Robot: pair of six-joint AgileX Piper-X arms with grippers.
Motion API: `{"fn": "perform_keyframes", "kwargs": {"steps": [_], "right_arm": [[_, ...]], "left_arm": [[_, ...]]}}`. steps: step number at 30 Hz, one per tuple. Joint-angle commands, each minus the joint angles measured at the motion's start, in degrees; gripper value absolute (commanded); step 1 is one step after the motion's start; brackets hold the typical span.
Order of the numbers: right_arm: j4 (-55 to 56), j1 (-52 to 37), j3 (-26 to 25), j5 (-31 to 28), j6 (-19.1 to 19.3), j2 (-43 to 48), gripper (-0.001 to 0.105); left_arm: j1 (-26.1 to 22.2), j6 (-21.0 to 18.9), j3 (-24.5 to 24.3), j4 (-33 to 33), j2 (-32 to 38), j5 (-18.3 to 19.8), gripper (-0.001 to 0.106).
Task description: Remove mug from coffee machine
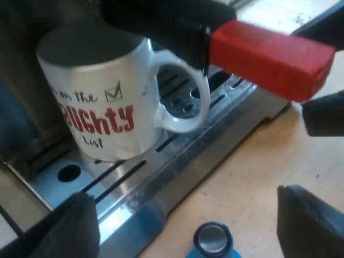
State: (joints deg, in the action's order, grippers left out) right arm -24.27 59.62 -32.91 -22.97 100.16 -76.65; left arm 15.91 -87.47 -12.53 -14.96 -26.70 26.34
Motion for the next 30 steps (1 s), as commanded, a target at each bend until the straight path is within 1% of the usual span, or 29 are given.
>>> {"fn": "perform_keyframes", "kwargs": {"steps": [1, 4, 7, 8, 9, 14, 17, 22, 24, 28, 30], "right_arm": [[-5.6, 0.1, -0.1, -1.0, 0.0, -3.1, 0.072], [-10.9, -0.1, -0.1, -3.6, 0.0, -6.5, 0.072], [-13.4, -0.1, -0.1, -4.0, 0.1, -7.9, 0.072], [-20.0, -0.1, -0.1, -5.0, 0.3, -11.2, 0.072], [-20.7, -0.1, -0.1, -5.4, 0.3, -11.8, 0.072], [-26.7, -1.5, -1.5, -5.3, 0.0, -16.7, 0.072], [-27.4, -3.3, -3.6, -4.8, 0.0, -18.8, 0.072], [-27.4, -4.8, -5.8, -2.0, 0.0, -20.6, 0.072], [-27.4, -5.8, -8.0, -1.2, -0.1, -22.7, 0.072], [-27.4, -6.2, -9.1, -0.7, -0.1, -24.1, 0.072], [-27.4, -6.9, -10.1, 0.8, -0.1, -25.3, 0.072]], "left_arm": [[0.3, -0.1, 0.0, 1.2, 0.0, 0.6, 0.07], [0.3, -0.1, 0.0, 1.2, 0.0, 0.6, 0.07], [0.3, -0.1, 0.0, 1.2, 0.0, 0.6, 0.07], [0.3, -0.1, 0.0, 1.2, 0.0, 0.6, 0.07], [0.3, -0.1, 0.0, 1.2, 0.0, 0.6, 0.07], [0.3, -0.1, 0.0, 1.2, 0.0, 0.6, 0.07], [0.3, -0.1, 0.0, 1.2, 0.0, 0.6, 0.07], [0.3, -0.1, 0.0, 1.2, 0.0, 0.6, 0.07], [0.3, -0.1, 0.0, 1.2, 0.0, 0.6, 0.07], [0.3, -0.1, 0.0, 1.2, 0.0, 0.6, 0.07], [0.3, -0.1, 0.0, 1.2, 0.0, 0.6, 0.07]]}}
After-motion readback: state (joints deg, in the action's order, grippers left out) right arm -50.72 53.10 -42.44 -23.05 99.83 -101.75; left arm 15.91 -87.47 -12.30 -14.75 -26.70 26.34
